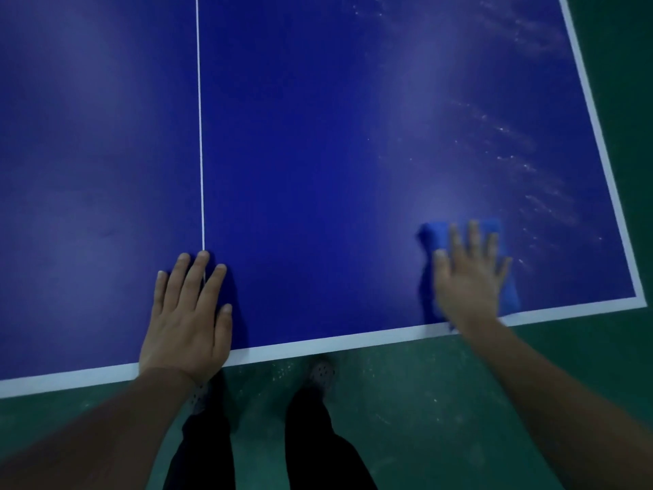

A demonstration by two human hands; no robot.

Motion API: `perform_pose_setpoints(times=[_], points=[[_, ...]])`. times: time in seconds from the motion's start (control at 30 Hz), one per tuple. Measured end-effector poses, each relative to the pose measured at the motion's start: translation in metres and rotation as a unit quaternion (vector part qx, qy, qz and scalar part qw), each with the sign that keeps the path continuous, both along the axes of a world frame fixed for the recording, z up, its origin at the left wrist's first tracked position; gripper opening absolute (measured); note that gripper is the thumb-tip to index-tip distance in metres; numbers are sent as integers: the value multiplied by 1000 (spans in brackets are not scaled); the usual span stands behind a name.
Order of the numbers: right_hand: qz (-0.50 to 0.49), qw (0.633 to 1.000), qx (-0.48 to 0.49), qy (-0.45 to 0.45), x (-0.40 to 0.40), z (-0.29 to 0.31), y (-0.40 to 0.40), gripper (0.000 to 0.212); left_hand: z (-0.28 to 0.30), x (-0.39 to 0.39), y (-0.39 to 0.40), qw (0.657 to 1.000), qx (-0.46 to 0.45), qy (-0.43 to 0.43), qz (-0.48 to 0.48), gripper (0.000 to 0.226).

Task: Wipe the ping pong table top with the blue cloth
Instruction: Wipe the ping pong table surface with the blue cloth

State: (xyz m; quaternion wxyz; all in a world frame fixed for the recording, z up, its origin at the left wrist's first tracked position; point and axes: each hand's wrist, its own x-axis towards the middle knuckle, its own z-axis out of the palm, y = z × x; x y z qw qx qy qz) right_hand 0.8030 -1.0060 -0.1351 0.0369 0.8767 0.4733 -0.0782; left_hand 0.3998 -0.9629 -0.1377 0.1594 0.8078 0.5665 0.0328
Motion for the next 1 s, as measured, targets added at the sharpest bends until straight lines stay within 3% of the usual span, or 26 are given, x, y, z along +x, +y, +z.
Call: perform_pose_setpoints(times=[0.07, 0.13, 0.17, 0.23, 0.3, 0.37, 0.43, 0.5, 0.6, 0.77, 1.0], points=[[-123, 992, 16, 29, 16, 5, 5, 66, 0, 0, 0, 1000, 0, 1, -1, 61], [-161, 986, 35, 19, -21, 0, 14, 66, 0, 0, 0, 1000, 2, 1, -1, 61], [-118, 992, 50, 5, -51, -4, 14, 65, 0, 0, 0, 1000, 4, 1, -1, 61], [101, 993, 62, 8, -114, -11, 4, 59, 1, 2, 0, 1000, 6, 3, 0, 62], [350, 935, 51, 26, -136, -16, -9, 54, 2, 3, 0, 1000, 7, 5, 3, 63], [441, 896, 32, 45, -102, -14, 9, 53, 2, 3, 0, 1000, 9, 9, 3, 64], [389, 920, 34, 24, -54, -11, 38, 56, 1, 2, 0, 1000, 10, 18, 1, 65], [268, 963, 8, 19, -10, -5, 66, 60, 0, 1, 0, 1000, 9, 27, 1, 65], [164, 986, 11, 21, -9, -4, 81, 56, 0, 2, 0, 1000, 6, 31, 3, 66], [329, 943, 18, 37, -83, -6, 58, 56, 6, 7, 1, 999, -1, 37, 17, 65], [494, 868, 19, 43, -60, -10, 123, 54, 14, 30, 68, 998, 48, 8, 37, 55]])
